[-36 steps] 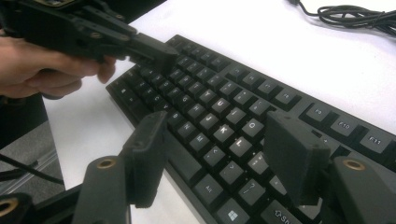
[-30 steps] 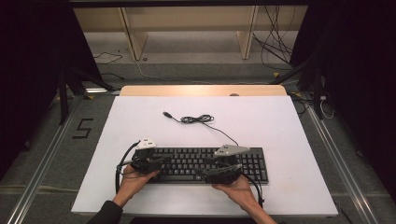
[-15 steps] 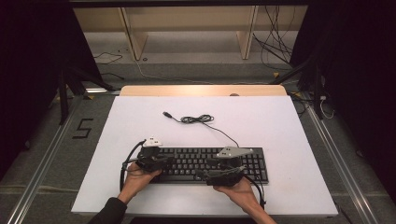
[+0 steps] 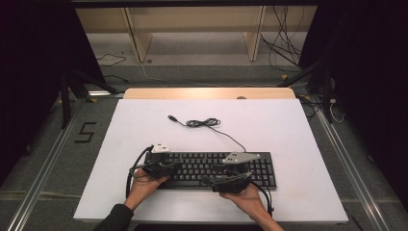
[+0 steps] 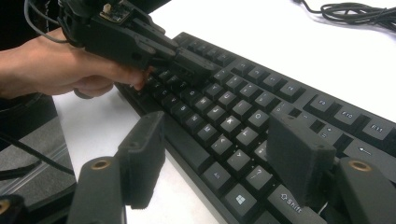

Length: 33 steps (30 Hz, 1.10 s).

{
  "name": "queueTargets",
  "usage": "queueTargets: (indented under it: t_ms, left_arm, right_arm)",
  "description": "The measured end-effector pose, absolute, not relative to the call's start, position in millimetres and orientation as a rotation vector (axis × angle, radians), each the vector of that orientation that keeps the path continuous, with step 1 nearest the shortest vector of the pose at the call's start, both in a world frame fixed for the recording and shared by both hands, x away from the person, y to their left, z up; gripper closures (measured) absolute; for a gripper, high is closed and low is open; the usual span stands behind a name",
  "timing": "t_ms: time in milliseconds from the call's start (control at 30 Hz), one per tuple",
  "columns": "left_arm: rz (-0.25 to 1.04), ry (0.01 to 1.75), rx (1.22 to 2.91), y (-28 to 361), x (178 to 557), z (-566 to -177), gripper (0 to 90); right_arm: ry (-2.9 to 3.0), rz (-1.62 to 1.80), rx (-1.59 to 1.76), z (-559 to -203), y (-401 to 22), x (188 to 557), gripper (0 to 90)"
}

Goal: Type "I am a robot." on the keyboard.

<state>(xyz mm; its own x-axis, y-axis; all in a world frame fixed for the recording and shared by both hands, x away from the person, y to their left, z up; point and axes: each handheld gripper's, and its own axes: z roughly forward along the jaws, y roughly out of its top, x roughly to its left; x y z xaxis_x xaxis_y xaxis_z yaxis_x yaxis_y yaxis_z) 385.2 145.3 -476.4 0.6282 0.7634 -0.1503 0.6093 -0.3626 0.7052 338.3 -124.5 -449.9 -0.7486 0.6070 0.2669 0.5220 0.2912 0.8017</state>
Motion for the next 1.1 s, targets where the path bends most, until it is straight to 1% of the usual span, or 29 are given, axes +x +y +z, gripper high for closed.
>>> queueTargets:
  t_ms: [133,167,300,433,500,567,633,700,900,1100]
  left_arm:
    - [0.268,1.069,2.072,146,383,-473,88.8]
    - [0.267,1.069,2.065,147,383,-471,86.1]
    - [0.27,1.062,1.995,151,379,-461,82.3]
    - [0.262,1.047,1.964,157,374,-455,73.6]
    - [0.256,1.036,1.959,161,370,-454,70.9]
    - [0.246,1.034,1.938,165,367,-453,64.6]
    - [0.244,1.021,1.912,169,363,-452,62.0]
    - [0.246,1.008,1.89,175,360,-451,57.5]
    - [0.246,0.992,1.829,186,351,-449,50.7]
    - [0.268,1.011,1.778,195,343,-448,40.6]
  right_arm:
    - [2.449,1.471,1.075,-450,-126,339,38.4]
    - [2.449,1.473,1.079,-449,-126,339,38.4]
    - [2.442,1.476,1.083,-449,-127,340,38.3]
    - [2.432,1.482,1.081,-448,-127,340,38.0]
    - [2.431,1.481,1.08,-448,-127,340,37.9]
    - [2.426,1.483,1.082,-448,-127,340,37.8]
    - [2.426,1.482,1.084,-448,-128,341,37.7]
    - [2.423,1.479,1.086,-448,-128,341,37.7]
    - [2.426,1.48,1.087,-449,-127,342,37.6]
    - [2.426,1.478,1.085,-449,-127,343,37.7]
